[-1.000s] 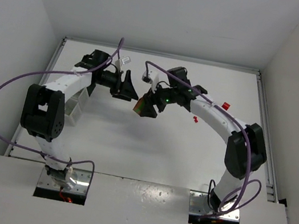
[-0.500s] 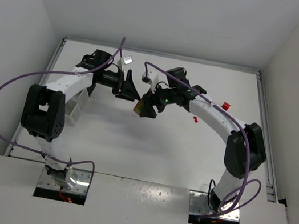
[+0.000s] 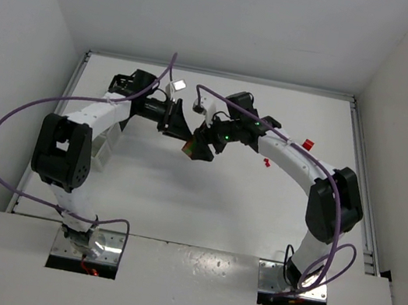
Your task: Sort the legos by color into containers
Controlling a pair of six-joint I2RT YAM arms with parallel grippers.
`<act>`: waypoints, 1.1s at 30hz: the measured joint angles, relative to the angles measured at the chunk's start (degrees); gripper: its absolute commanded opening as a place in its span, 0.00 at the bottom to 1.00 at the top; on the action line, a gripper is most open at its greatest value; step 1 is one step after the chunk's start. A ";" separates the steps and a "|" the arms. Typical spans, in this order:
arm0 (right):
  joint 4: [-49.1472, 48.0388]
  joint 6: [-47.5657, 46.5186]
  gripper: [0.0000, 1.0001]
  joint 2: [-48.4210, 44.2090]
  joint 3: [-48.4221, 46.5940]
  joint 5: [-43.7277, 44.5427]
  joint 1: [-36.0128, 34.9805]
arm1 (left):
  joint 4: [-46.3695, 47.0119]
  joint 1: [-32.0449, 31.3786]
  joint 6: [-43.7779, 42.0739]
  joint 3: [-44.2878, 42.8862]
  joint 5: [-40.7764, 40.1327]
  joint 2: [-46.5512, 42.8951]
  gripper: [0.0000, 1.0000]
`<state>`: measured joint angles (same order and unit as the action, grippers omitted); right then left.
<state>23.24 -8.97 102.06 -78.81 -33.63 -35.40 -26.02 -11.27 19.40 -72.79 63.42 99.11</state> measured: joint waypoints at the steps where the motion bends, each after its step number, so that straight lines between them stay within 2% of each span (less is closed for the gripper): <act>1: 0.11 0.00 0.03 0.00 0.00 0.09 0.00 | 0.02 0.00 0.00 0.00 0.02 0.20 0.46; 12: 0.76 0.00 0.03 0.00 0.00 0.61 0.00 | 0.02 -0.46 0.17 -0.02 0.76 0.98 0.54; 16: 0.87 0.00 0.03 0.00 0.00 0.61 0.00 | 0.02 -1.11 0.15 -0.02 1.03 1.53 0.46; 19: 0.92 -0.11 0.03 0.00 0.00 1.07 0.00 | -0.02 -1.16 0.50 -0.02 0.98 1.68 0.33; 22: 0.98 -0.24 0.02 0.00 0.00 1.53 0.00 | -0.07 -1.16 0.70 -0.07 0.83 1.73 0.25; 28: 0.28 -0.72 0.00 -0.07 0.44 1.90 0.00 | -0.11 -0.42 0.39 -0.11 0.70 1.75 0.19; 33: -5.57 -0.98 0.00 -0.33 2.16 1.95 -0.31 | -0.48 2.89 0.90 -0.13 2.43 1.75 0.13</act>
<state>17.67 -9.96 101.73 -76.64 -31.68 -35.70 -26.50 -8.38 20.29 -72.93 65.84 100.86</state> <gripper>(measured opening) 0.645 0.431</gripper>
